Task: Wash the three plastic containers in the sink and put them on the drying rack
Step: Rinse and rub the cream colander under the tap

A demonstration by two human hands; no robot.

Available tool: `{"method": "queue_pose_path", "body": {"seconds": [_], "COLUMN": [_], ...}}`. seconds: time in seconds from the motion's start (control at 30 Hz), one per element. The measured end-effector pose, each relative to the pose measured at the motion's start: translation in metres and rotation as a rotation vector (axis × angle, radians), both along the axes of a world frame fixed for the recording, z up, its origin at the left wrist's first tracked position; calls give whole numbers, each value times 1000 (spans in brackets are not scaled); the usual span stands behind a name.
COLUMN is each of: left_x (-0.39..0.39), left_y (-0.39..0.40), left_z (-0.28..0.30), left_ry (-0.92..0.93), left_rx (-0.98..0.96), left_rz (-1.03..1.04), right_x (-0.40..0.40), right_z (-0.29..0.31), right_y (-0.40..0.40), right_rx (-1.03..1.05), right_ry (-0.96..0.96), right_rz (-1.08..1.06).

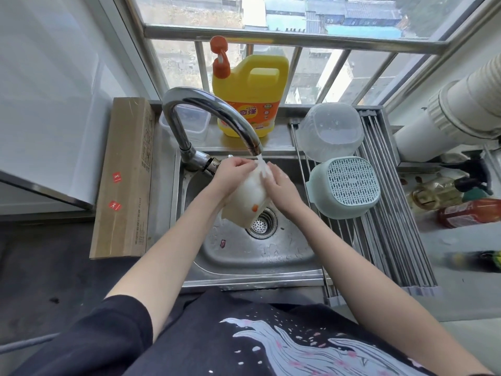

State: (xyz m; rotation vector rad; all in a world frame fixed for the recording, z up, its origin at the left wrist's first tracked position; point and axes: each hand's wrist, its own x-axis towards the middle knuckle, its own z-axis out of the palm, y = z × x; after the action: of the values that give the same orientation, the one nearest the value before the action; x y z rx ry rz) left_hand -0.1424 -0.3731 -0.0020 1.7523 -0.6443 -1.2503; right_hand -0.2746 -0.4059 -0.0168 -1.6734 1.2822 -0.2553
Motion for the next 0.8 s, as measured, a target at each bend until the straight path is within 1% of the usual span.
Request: {"method": "queue_pose_path", "body": {"seconds": [0.1,0.13,0.2,0.23,0.3,0.37,0.43,0.5,0.57,0.63,0.73,0.8], "left_x": [-1,1,6,9,13,14,14,16,15,11,1,-3], "left_y": [6,10,18,22,28,30,27,22,15,6,-5,-8], "left_z": [16,16,13,10,2,-3,-2,0,0,0,2,5], "left_ry": [310,363,418,445,477,427,263,112,75,37,26,47], "left_rx": [-54,-46,-28,-24,-23,-12,-11,7,41,59,69,85], "left_rz": [-133,-200,-325,-371,-422,-454,-409,-305,-245,-212,-150,-92], "right_x": [-3,-5,-5,-4,0,0,-2,-7,-12,-13,-12,-15], "right_z": [0,0,-3,-4,-7,-6,-4,-1,2,4,2,-3], "right_y": [-4,-5,-7,-8,-11,-15,-19,-18,-7,11,30,29], "right_rx": [-2,-25,-41,-19,15,25,69,113,133,101,-105,-233], "right_ry": [-76,-63,-9,15,71,117,86,-2,-131,-183,10,150], "right_rz": [-130,-172,-239,-237,-157,-107,-138,-144,-138,-82,141,231]}}
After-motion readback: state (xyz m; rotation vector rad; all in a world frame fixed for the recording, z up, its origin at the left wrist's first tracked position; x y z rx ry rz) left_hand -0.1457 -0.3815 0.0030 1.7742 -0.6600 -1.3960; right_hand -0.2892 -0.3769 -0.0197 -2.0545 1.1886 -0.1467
